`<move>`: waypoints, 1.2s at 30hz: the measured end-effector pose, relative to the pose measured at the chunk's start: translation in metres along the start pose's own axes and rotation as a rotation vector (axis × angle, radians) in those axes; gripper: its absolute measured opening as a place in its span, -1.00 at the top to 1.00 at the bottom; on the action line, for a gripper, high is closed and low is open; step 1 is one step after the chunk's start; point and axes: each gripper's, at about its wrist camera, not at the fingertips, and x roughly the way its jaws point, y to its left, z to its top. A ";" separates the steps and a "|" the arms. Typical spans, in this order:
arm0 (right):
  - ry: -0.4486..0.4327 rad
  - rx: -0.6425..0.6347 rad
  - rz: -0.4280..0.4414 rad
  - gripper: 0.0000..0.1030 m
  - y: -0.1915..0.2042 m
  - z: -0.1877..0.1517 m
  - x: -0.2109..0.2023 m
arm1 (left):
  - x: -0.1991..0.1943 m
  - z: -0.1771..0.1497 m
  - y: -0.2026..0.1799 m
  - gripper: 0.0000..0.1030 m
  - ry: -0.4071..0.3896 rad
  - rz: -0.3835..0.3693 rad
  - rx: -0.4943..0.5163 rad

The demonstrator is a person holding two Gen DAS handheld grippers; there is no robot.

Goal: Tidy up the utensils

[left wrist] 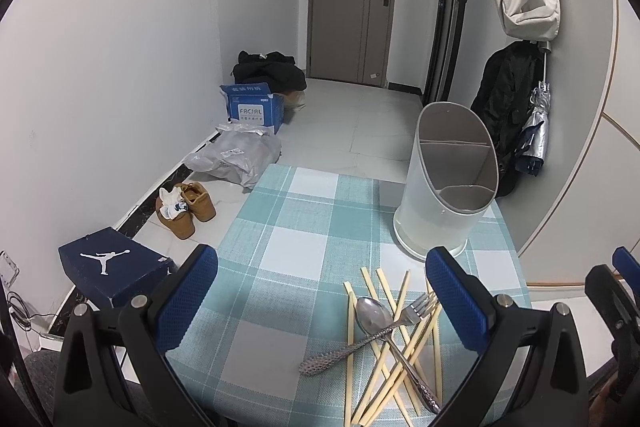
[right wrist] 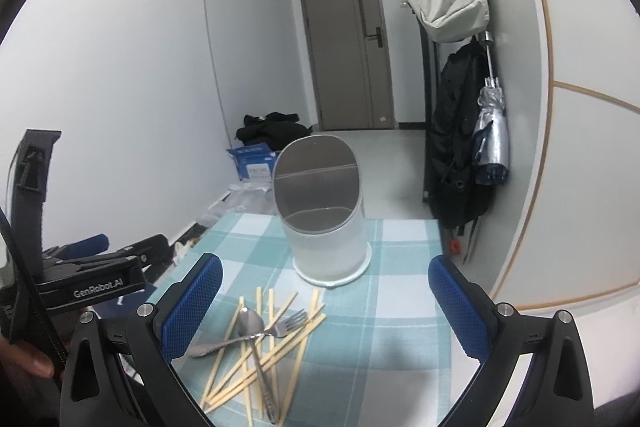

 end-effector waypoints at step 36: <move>0.680 0.300 0.098 0.03 -0.005 -0.067 0.180 | 0.085 0.002 0.082 -0.98 0.333 -0.149 -0.233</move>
